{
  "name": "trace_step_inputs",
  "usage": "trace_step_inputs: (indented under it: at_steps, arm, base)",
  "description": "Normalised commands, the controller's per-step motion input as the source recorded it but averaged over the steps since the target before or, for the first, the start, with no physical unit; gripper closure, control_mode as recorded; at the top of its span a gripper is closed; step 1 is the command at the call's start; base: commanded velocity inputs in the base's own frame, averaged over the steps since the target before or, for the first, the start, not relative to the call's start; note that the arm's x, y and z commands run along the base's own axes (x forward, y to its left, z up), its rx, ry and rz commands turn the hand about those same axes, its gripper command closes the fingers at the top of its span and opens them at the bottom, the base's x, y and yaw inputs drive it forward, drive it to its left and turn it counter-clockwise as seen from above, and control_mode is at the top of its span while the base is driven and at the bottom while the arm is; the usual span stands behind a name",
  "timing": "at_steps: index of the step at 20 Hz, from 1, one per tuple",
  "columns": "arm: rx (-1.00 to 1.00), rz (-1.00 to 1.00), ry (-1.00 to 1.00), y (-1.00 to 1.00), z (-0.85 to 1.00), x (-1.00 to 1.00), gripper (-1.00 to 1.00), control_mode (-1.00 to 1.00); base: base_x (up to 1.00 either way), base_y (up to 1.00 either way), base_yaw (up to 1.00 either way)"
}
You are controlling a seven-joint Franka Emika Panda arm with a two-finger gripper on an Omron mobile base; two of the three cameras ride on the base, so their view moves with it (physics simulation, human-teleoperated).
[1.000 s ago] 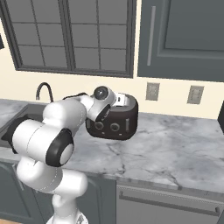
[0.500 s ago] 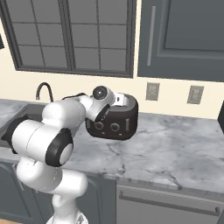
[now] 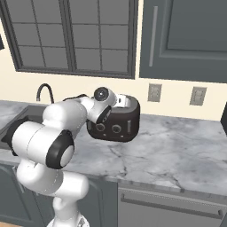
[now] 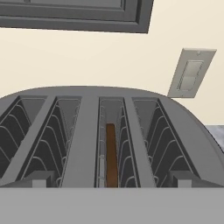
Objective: Start the toaster. Once the lever pops up, take the bread to the plate on the dining counter.
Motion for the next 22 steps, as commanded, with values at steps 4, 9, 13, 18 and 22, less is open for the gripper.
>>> trace_step_inputs:
  at_steps: [4, 9, 13, 18, 22]
  arm:
    - [0.00, 0.00, 0.00, 0.00, 0.00, 0.00, -1.00, -1.00]
    - [0.00, 0.00, 0.00, 0.00, 0.00, 0.00, -1.00, -1.00]
    - [0.00, 0.00, 0.00, 0.00, 0.00, 0.00, -1.00, -1.00]
    - [0.00, 0.00, 0.00, 0.00, 0.00, 0.00, -1.00, -1.00]
    - [0.00, 0.00, 0.00, 0.00, 0.00, 0.00, -1.00, -1.00]
  base:
    - [0.00, 0.00, 0.00]
    - [0.00, 0.00, 0.00]
    - [0.00, 0.00, 0.00]
    - [0.00, 0.00, 0.00]
    - [0.00, 0.00, 0.00]
